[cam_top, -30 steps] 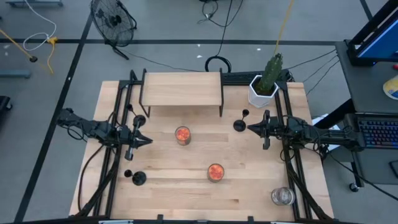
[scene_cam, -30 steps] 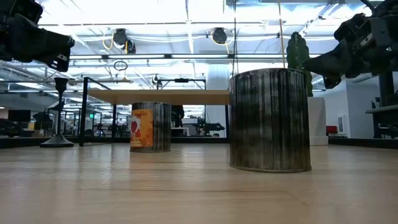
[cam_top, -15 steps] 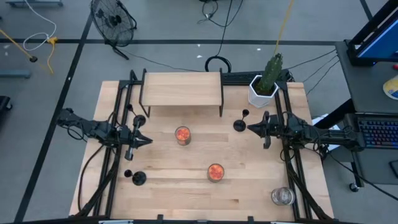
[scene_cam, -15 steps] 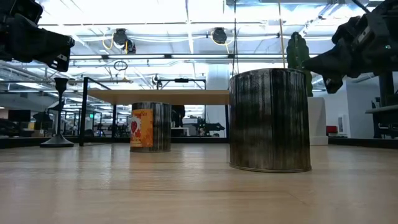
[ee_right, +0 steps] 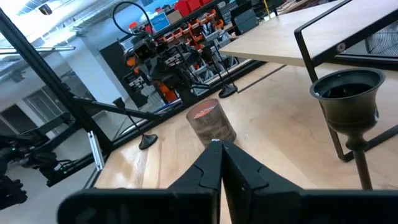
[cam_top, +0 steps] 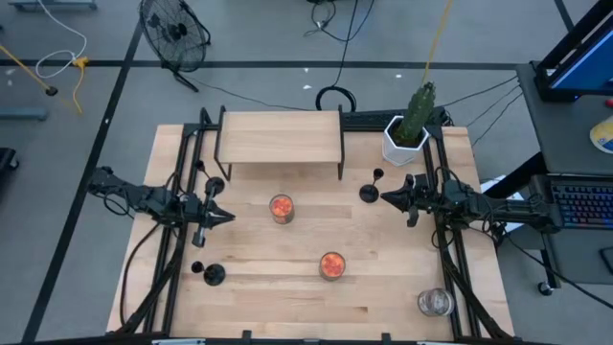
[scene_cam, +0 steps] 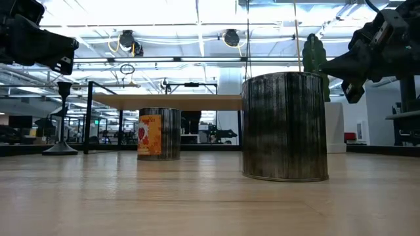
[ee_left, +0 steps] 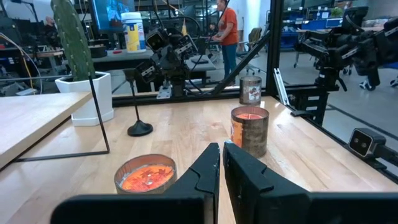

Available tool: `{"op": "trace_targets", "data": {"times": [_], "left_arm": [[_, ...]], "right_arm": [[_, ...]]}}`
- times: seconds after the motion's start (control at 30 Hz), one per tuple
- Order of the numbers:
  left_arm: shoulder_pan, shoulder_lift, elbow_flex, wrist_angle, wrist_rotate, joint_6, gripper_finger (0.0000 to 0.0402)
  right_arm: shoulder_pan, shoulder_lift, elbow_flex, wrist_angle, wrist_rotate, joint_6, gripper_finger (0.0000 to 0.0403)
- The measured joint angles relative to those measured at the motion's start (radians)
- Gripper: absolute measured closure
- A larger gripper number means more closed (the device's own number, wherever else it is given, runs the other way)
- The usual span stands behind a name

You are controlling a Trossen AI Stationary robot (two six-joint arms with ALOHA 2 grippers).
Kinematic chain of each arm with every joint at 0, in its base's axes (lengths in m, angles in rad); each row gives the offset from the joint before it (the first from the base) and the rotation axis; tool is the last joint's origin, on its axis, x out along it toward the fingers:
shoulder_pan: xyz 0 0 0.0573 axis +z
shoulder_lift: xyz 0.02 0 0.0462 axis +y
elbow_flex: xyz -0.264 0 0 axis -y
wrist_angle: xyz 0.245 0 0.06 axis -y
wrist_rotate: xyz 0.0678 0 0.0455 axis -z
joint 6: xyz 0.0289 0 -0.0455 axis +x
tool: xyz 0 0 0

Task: Pick & Place candle stick holders
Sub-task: Put the top left candle holder on the shelf

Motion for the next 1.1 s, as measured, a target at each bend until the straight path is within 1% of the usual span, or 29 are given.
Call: {"op": "trace_targets", "data": {"times": [0.27, 0.47, 0.53, 0.67, 0.77, 0.9, 0.97, 1.1], "left_arm": [[0.000, 0.000, 0.000, 0.004, -0.035, 0.059, 0.0373], [0.000, 0.000, 0.000, 0.017, -0.046, 0.014, 0.0373], [0.000, 0.000, 0.000, 0.078, -0.061, 0.014, 0.0373], [0.000, 0.000, 0.000, 0.266, -0.079, 0.015, 0.0373], [0.000, 0.000, 0.000, 0.425, -0.078, -0.023, 0.0373], [0.000, 0.000, 0.000, 0.569, -0.078, -0.067, 0.0373], [0.000, 0.000, 0.000, 0.608, -0.078, -0.089, 0.0373], [0.000, 0.000, 0.000, 0.624, -0.078, -0.132, 0.0373]], "right_arm": [[0.000, 0.000, 0.000, 0.000, 0.005, 0.000, 0.0402], [-0.001, 0.000, 0.000, 0.000, 0.007, -0.004, 0.0402], [-0.001, 0.000, 0.000, 0.000, 0.007, -0.001, 0.0402], [-0.001, 0.000, 0.000, 0.000, 0.008, 0.003, 0.0401], [-0.001, 0.000, 0.000, 0.000, 0.008, 0.003, 0.0402], [0.000, 0.000, 0.000, 0.000, 0.041, 0.003, 0.0402], [0.000, 0.000, 0.000, 0.000, 0.062, 0.003, 0.0401], [-0.001, 0.000, 0.000, -0.001, 0.080, 0.003, 0.0402]]}}
